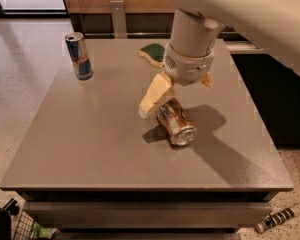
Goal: Place orange can upright
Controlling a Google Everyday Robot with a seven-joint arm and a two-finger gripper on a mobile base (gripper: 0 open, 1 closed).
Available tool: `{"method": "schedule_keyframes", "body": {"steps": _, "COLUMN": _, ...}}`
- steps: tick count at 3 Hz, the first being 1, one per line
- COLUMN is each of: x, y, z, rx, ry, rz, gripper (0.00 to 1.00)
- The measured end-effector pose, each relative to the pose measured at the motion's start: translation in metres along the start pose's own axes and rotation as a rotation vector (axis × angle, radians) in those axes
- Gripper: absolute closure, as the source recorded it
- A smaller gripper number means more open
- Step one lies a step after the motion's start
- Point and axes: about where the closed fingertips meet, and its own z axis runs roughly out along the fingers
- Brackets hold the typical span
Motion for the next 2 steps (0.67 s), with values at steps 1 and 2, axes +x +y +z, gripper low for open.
{"method": "schedule_keyframes", "body": {"steps": 1, "x": -0.003, "y": 0.005, "z": 0.016, "rx": 0.005, "ry": 0.03, "rz": 0.011, "gripper": 0.0}}
{"method": "schedule_keyframes", "body": {"steps": 2, "x": -0.001, "y": 0.009, "z": 0.027, "rx": -0.01, "ry": 0.032, "rz": 0.029, "gripper": 0.0}}
